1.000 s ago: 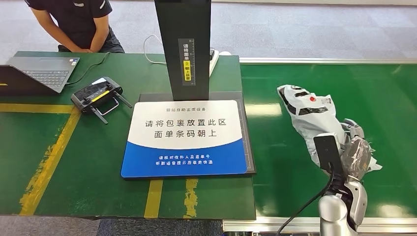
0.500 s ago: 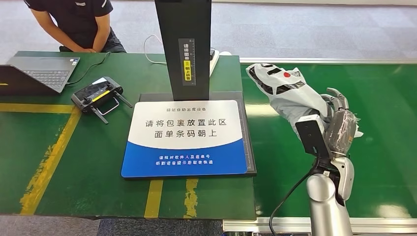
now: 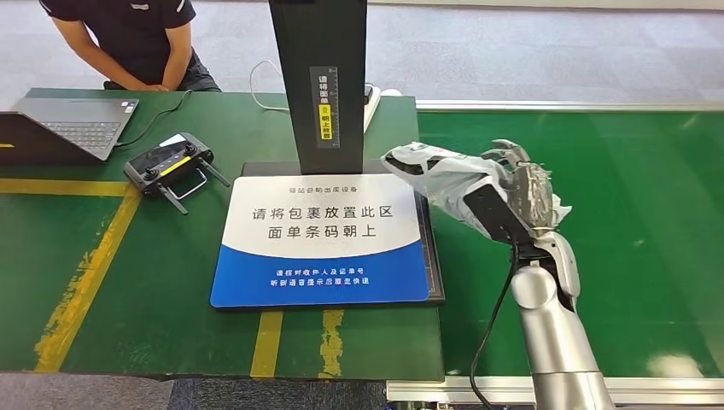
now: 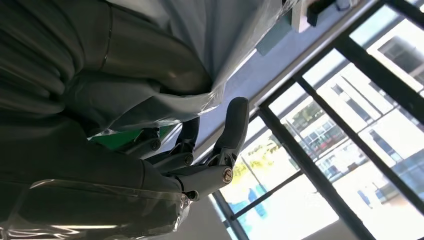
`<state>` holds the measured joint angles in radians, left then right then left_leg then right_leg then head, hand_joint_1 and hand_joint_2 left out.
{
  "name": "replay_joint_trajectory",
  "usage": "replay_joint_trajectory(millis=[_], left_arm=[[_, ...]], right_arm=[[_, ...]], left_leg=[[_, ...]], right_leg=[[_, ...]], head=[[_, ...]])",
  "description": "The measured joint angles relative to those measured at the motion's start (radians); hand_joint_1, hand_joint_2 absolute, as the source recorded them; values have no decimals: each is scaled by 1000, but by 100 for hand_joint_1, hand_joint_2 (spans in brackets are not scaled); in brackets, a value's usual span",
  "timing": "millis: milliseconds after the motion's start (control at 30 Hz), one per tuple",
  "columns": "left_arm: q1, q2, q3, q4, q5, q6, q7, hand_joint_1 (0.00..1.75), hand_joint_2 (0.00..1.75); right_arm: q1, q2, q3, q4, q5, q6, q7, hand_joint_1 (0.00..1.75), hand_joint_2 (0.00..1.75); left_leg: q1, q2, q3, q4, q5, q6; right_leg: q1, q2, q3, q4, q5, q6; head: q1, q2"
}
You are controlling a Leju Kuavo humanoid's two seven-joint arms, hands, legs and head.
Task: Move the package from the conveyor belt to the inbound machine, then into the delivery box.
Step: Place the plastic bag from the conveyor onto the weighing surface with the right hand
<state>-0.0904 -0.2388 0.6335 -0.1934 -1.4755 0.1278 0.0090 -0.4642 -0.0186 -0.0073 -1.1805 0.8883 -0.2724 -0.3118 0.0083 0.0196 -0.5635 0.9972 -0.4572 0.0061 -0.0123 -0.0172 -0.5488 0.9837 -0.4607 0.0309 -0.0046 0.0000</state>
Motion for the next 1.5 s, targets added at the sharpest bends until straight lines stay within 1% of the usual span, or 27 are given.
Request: replay_joint_trajectory(millis=[100,267,433,600,767,867,967,1100,1233,1367,1500], left_arm=[[1,0,-5,0,0,4,-7,0,175],[3,0,-10,0,0,10,-13,0,175],[4,0,-18,0,0,11,-13,0,175],[5,0,-26,0,0,11,-13,0,175],[4,0,-36,0,0,6,-6,0,175],[0,0,-37,0,0,0,4,0,175],[-1,0,-37,0,0,-2,9,0,175],[-2,0,-37,0,0,-2,13,0,175],[-2,0,-37,0,0,-2,21,0,175],[-2,0,-37,0,0,-2,22,0,175],[-2,0,-37,0,0,-2,26,0,175]], right_arm=[[-58,15,80,101,27,4,3,175,175],[-113,55,183,201,30,25,13,175,175],[-129,106,272,265,29,49,13,175,175],[-140,138,332,306,27,57,0,175,175],[-147,180,413,337,23,82,-11,175,175],[-155,204,464,360,13,102,-18,175,175],[-166,219,494,382,-6,105,-19,175,175],[-186,227,519,427,-47,89,-23,0,175],[-189,224,523,449,-96,21,-24,0,175],[-189,221,523,461,-104,8,-24,0,175],[-187,220,519,466,-128,-14,-21,0,0]], left_leg=[[0,-1,0,0,1,-1],[1,-1,-1,0,1,-1],[1,-1,-1,0,1,-1],[1,-1,-1,0,1,-1],[1,-1,-1,0,1,-1],[1,-1,-1,0,1,-1],[1,-1,-2,0,1,-1],[1,-1,-1,0,1,-1],[0,-1,-1,0,1,-1],[0,-1,-1,0,1,-1],[0,-1,-1,0,1,-1]], right_leg=[[0,-1,-1,1,0,0],[1,-1,-2,1,-1,-1],[1,-1,-2,1,-1,-2],[0,-1,-2,1,-1,-2],[0,0,-3,1,-1,-2],[1,-1,-3,1,-1,-2],[1,-1,-3,1,-1,-2],[0,-1,-3,1,-1,-2],[0,-1,-3,1,-1,-2],[0,-1,-3,1,-1,-2],[0,-1,-3,1,-1,-2]], head=[[0,0],[0,0],[0,0],[0,0],[0,0],[0,0],[0,0],[0,0],[0,0],[0,0],[0,0]])
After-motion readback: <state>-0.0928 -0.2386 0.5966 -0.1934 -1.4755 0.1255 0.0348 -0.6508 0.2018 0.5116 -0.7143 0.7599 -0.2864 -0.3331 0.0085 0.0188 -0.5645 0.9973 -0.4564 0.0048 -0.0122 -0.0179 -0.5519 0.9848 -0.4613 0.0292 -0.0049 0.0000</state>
